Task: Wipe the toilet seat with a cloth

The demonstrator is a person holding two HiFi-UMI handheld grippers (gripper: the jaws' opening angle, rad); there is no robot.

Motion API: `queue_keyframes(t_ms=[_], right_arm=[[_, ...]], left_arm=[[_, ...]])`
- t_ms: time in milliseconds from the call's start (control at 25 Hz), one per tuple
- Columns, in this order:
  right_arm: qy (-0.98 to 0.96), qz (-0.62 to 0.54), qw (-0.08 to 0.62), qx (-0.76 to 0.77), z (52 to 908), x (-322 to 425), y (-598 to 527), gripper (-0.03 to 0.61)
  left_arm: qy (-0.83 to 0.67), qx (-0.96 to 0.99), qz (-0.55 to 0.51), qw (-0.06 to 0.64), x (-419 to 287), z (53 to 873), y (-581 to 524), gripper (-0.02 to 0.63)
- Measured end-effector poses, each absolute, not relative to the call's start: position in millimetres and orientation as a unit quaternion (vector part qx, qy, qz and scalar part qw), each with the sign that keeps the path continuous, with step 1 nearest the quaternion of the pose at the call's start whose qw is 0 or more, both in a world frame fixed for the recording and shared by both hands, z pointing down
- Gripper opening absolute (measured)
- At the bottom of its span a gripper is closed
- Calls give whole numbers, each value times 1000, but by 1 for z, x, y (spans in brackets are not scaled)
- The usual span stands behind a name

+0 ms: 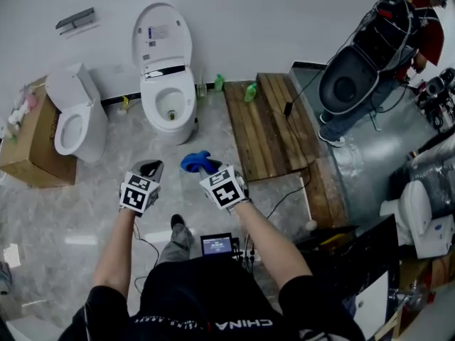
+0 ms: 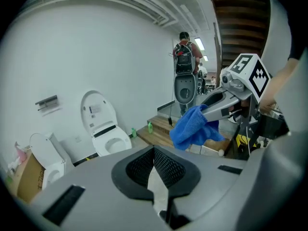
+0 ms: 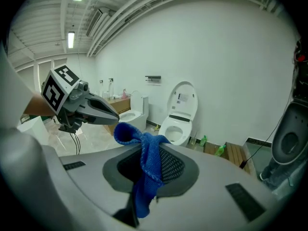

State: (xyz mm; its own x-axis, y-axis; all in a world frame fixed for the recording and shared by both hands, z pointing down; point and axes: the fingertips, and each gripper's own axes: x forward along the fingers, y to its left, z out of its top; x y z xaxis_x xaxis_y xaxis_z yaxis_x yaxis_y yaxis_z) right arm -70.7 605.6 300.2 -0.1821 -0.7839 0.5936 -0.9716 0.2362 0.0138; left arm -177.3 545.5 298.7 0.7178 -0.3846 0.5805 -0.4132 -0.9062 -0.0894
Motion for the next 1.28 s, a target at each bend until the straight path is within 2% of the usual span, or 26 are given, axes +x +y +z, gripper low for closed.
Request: queue_keyframes(t_ms=[480,1040,1280], right_arm=[[-723,206,247,611,294,-75,411,61],[-724,227,252,600,320,-42,289,61],[-739,238,238,583,332,-8,220,61]], left_arm=[[-170,934,313,25,-179,297,351,12],[-169,930,322,46,-143,327,232,11],[-191,924,328,53,-107,332,170,11]])
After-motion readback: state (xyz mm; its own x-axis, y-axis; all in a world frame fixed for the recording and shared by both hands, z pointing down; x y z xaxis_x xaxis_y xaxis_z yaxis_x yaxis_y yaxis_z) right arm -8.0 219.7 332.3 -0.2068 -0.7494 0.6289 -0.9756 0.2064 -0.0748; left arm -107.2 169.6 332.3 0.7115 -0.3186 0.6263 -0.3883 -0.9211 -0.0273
